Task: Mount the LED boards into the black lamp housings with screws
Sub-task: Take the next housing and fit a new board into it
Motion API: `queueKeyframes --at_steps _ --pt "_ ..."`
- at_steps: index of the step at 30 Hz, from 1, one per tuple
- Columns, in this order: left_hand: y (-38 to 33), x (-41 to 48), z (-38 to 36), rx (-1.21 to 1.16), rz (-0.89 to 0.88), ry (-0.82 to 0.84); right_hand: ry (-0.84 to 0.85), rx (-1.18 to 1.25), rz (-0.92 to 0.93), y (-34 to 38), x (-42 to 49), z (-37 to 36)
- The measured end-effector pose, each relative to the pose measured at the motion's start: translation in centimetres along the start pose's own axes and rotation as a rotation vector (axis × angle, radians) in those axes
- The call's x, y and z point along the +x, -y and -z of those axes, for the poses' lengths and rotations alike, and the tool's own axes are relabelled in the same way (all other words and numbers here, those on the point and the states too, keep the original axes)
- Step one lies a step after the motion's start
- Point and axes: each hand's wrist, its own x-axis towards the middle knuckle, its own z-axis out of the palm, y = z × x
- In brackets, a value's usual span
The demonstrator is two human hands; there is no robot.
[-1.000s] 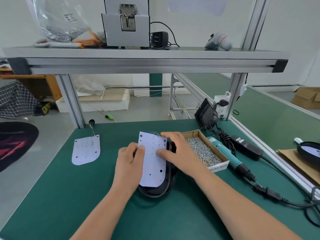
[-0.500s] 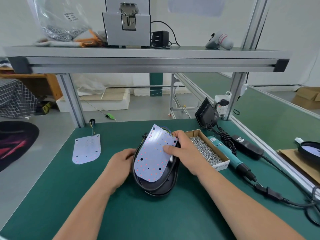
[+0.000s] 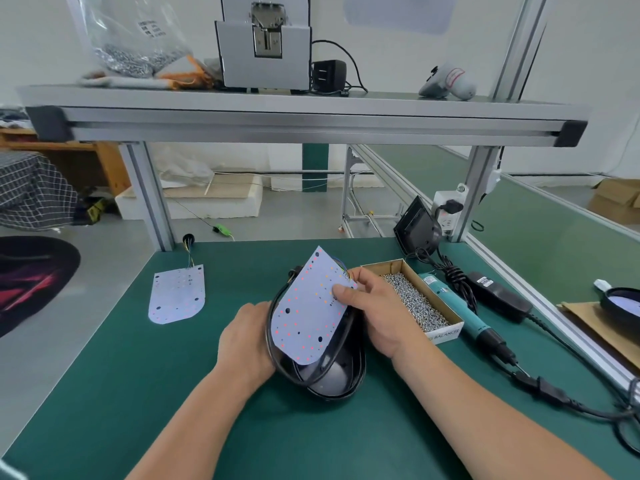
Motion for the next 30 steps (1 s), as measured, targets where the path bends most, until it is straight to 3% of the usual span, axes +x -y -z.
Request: queueKeyframes --at_steps 8,11,16,22,25,30 --pt "0.6 0.4 -0.7 0.084 0.065 -0.22 0.018 0.137 -0.004 0.5 -0.2 0.1" --pt "0.9 1.2 -1.0 -0.36 0.201 -0.296 0.015 0.199 0.026 0.5 -0.3 0.2" --pt "0.0 0.8 -0.8 -1.329 0.333 -0.228 0.009 0.186 -0.017 0.3 -0.4 -0.2" --pt "-0.2 1.2 -0.6 -1.858 0.429 -0.1 0.01 0.108 -0.08 -0.2 -0.6 -0.8" --pt "-0.1 1.2 -0.7 -1.816 0.516 -0.137 0.047 0.134 -0.103 -0.5 -0.8 -1.2" --pt "1.0 1.1 -1.1 -1.54 0.601 -0.119 0.051 0.142 -0.133 -0.5 -0.7 -1.6"
